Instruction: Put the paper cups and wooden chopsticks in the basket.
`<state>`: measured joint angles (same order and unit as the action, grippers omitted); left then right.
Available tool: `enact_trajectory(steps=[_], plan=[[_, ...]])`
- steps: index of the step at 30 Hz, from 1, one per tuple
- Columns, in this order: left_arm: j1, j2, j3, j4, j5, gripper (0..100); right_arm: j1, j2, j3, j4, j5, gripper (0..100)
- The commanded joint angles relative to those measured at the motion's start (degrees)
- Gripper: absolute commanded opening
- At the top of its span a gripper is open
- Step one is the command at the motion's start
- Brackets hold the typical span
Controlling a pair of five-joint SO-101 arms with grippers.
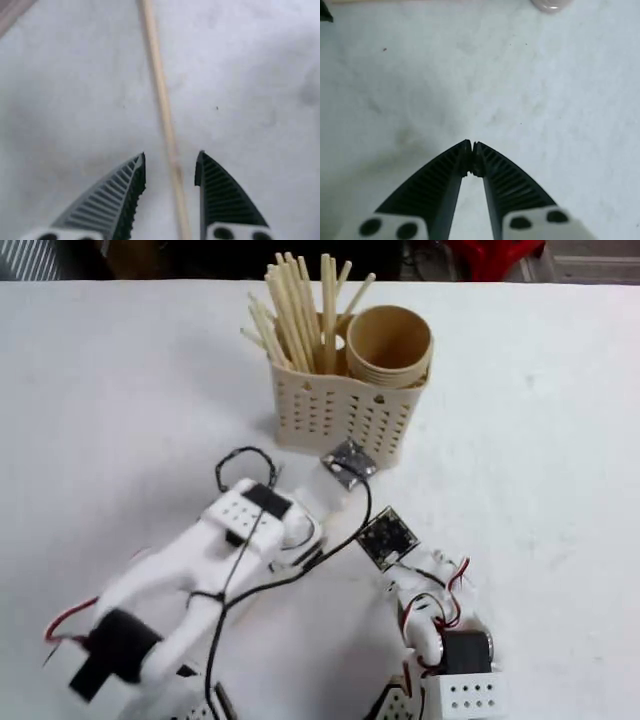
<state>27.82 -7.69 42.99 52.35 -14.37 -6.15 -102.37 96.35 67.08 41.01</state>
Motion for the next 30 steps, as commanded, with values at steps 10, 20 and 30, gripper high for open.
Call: enact_trajectory(steps=[10,20,30], plan=[[-0.2,9.1,-6.7,-1.1,1.3,19,-0.3,-0.2,0.5,0.4,0.3,1.9],[-2.6,9.6,-6.3,-1.4,1.3,19,-0.2,-0.2,0.5,0.4,0.3,1.9],[-2.3,9.7,-6.2,-2.0,1.0,9,-0.2,-0.2,0.5,0.4,0.3,1.9]])
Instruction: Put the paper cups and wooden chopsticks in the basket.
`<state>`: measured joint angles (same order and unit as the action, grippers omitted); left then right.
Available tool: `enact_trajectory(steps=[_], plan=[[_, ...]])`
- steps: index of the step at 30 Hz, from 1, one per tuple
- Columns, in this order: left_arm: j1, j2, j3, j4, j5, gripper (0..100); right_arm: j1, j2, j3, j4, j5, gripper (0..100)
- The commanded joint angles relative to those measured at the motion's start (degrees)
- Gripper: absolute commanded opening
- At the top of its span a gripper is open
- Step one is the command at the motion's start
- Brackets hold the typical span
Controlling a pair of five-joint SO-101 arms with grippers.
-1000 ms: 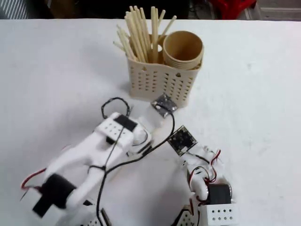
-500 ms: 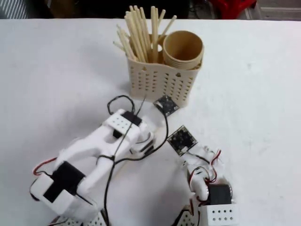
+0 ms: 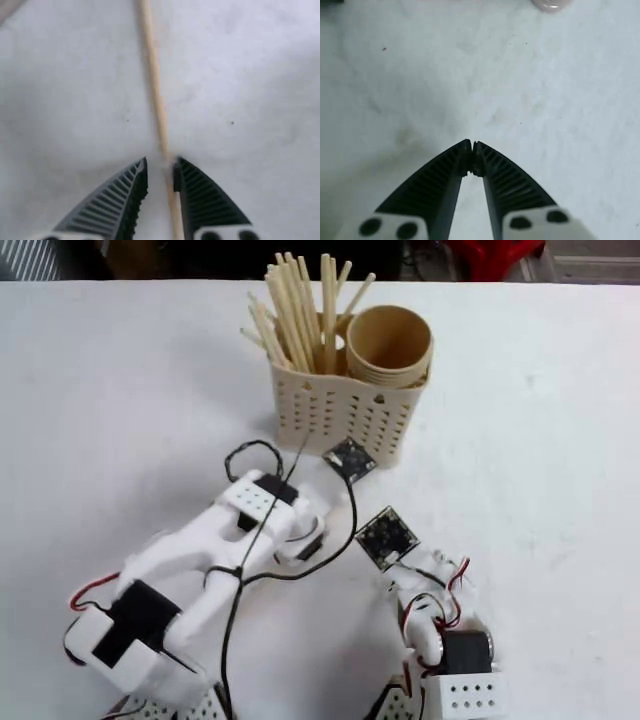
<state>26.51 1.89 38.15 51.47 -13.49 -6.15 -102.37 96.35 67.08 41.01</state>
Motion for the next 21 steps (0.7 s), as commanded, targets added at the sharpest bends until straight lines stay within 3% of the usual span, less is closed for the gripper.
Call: enact_trajectory(steps=[1,12,16,21], plan=[[-1.0,0.1,-1.3,-1.1,0.1,9,-0.2,-0.2,0.5,0.4,0.3,1.9],[-2.4,-0.7,-1.1,-0.8,0.4,8,-0.2,-0.2,0.5,0.4,0.3,1.9],[-5.3,-5.7,-1.8,-0.7,0.1,2,-0.2,-0.2,0.5,0.4,0.3,1.9],[-8.5,-14.1,-1.3,1.8,0.3,3,-0.2,-0.2,0.5,0.4,0.3,1.9]])
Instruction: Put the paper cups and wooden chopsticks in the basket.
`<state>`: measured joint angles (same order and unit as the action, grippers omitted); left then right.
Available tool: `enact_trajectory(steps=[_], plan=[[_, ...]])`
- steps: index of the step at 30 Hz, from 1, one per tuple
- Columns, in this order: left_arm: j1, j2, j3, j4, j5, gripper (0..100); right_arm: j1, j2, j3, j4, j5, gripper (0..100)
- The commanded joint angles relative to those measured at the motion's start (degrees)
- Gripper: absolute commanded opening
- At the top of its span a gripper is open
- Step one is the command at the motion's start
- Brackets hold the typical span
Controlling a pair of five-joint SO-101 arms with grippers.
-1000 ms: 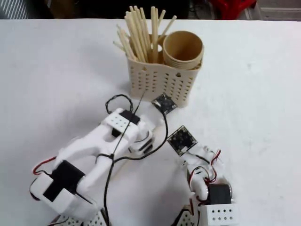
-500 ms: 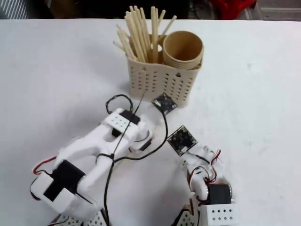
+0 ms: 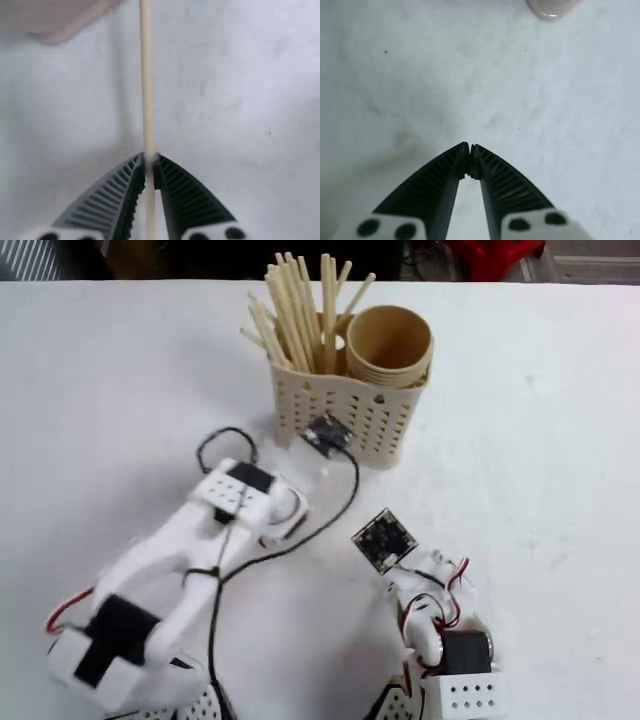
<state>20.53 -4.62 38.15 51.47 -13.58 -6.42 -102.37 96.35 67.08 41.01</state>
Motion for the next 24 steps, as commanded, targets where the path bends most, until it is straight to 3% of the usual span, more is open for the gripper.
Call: enact_trajectory(steps=[1,16,24], plan=[[-2.8,-8.7,-1.3,2.7,0.3,3,0.0,-0.2,0.5,0.4,0.3,1.9],[-2.9,-10.5,4.4,3.6,0.0,3,0.0,-0.2,0.5,0.4,0.3,1.9],[-2.9,-10.5,12.8,-4.8,0.0,3,0.0,-0.2,0.5,0.4,0.3,1.9]])
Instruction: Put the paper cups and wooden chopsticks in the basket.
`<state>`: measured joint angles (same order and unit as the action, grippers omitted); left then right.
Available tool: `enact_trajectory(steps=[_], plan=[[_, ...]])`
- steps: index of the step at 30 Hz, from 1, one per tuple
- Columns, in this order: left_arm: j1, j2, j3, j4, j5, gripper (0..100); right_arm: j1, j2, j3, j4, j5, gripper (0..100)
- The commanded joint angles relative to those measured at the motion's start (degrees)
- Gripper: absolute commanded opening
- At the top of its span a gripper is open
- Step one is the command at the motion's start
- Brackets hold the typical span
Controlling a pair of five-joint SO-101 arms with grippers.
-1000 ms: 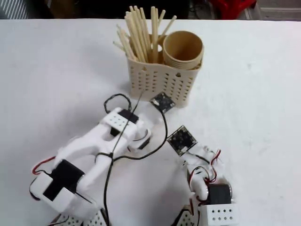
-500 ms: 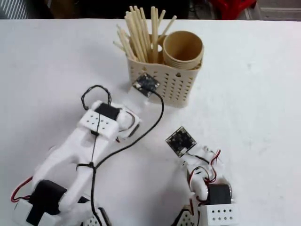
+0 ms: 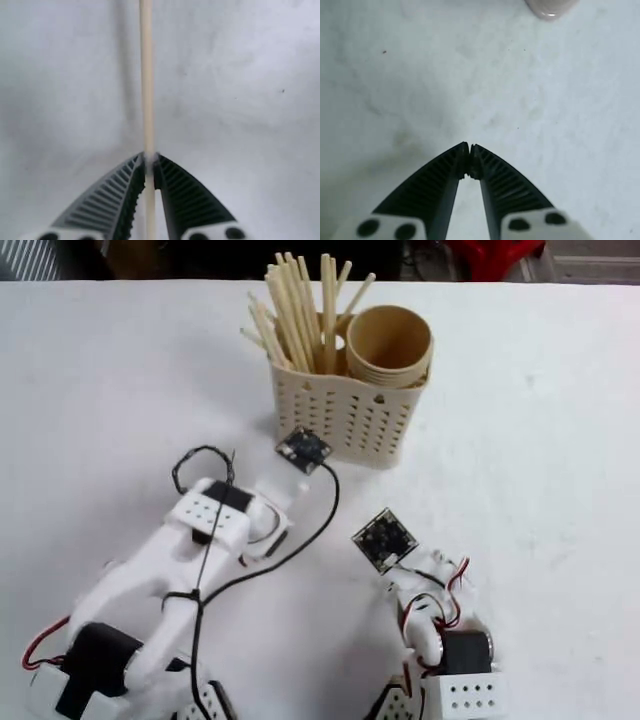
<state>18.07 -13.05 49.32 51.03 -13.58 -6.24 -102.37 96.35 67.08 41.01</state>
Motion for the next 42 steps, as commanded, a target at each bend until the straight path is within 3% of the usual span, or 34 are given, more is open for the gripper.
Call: enact_trajectory(steps=[1,12,17,30,42], plan=[[-0.4,-2.1,2.2,-5.2,0.0,3,-0.1,-0.2,0.5,0.4,0.3,1.9],[-0.4,-2.1,2.5,-6.5,0.0,4,-0.1,-0.2,0.5,0.4,0.3,1.9],[-0.4,-2.4,2.6,-6.0,0.1,13,-0.1,-0.2,0.5,0.4,0.3,1.9],[0.1,-1.4,-4.8,-6.5,0.1,13,-0.1,-0.2,0.5,0.4,0.3,1.9],[0.1,19.0,-16.2,-5.9,0.0,13,-0.1,-0.2,0.5,0.4,0.3,1.9]])
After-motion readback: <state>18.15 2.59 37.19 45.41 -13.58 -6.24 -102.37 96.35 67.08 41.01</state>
